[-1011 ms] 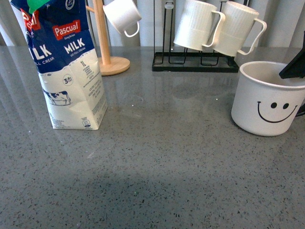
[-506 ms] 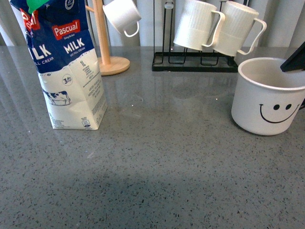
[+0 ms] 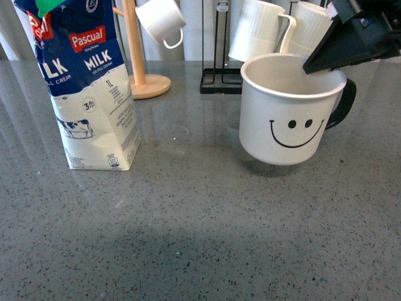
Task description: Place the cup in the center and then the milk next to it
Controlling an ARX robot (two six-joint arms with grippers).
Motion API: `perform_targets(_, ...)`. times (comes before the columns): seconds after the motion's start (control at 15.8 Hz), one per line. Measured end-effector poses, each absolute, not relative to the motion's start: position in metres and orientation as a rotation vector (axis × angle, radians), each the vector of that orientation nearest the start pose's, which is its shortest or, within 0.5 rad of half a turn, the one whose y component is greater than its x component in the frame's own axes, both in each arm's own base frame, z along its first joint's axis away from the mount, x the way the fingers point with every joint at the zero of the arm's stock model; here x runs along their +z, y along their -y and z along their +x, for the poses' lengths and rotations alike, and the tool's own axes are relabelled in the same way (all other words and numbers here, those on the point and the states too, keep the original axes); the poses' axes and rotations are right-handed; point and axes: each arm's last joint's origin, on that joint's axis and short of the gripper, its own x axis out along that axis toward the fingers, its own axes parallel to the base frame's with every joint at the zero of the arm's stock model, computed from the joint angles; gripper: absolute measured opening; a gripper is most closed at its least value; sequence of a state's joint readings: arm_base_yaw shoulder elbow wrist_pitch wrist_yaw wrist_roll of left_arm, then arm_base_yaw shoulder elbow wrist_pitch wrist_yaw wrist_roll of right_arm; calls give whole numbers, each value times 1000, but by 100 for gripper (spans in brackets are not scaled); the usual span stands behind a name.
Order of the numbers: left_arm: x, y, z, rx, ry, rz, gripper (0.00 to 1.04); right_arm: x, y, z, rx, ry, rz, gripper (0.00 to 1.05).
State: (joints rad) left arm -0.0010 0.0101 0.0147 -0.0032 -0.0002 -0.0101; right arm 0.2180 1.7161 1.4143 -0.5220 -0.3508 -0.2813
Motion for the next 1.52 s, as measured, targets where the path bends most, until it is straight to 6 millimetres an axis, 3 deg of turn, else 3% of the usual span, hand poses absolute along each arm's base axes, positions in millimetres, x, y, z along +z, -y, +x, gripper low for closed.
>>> perform_targets(0.25, 167, 0, 97, -1, 1, -10, 98, 256, -97, 373, 640, -820, -188, 3)
perform_targets(0.7, 167, 0, 97, 0, 1, -10, 98, 254, -101, 381, 589, -838, -158, 7)
perform_targets(0.95, 167, 0, 97, -1, 1, -10, 98, 256, -101, 382, 602, -815, -159, 64)
perform_targets(1.07, 167, 0, 97, -1, 1, -10, 98, 269, -99, 379, 602, -763, -153, 86)
perform_targets(1.33, 167, 0, 97, 0, 1, -10, 98, 289, -95, 375, 594, -680, -120, 100)
perform_targets(1.39, 167, 0, 97, -1, 1, -10, 98, 308, -90, 367, 574, -578, -95, 98)
perform_targets(1.52, 167, 0, 97, -1, 1, -10, 98, 336, -77, 329, 491, -385, -38, 98)
